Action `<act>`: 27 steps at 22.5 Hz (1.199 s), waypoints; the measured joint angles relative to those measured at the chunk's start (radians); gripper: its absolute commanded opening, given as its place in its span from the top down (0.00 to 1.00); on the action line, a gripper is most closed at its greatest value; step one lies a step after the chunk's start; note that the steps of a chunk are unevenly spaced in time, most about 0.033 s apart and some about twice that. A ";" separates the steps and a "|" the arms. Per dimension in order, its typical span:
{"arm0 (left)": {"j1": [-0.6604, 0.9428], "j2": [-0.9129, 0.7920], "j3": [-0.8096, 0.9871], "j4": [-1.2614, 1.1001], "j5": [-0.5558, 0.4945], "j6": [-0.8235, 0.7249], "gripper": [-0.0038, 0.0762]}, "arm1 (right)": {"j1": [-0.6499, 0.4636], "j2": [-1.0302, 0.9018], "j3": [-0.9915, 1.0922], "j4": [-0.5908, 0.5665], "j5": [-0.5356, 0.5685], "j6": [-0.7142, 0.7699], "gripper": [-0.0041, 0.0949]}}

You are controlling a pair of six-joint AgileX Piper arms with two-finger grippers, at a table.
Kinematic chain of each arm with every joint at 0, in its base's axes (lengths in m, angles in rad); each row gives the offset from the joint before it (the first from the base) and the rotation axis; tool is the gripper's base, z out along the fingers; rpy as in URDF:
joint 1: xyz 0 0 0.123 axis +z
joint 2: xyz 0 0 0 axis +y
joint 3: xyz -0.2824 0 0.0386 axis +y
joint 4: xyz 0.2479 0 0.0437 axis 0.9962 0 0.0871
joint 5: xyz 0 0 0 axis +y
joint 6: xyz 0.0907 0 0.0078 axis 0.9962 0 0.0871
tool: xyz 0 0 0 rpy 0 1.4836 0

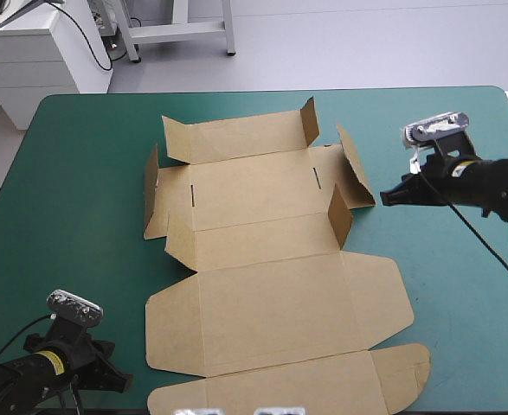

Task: Fold the box

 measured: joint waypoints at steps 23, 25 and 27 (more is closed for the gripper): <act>0.000 0.000 0.000 0.000 0.000 0.000 0.96 | 0.232 0.659 -0.574 -0.333 0.224 0.229 0.25; 0.000 0.000 0.000 0.000 0.000 0.000 0.96 | 0.232 0.695 -0.613 -0.323 0.239 0.240 0.25; 0.000 0.000 0.000 0.000 0.000 0.000 0.96 | 0.232 0.727 -0.652 -0.323 0.255 0.255 0.25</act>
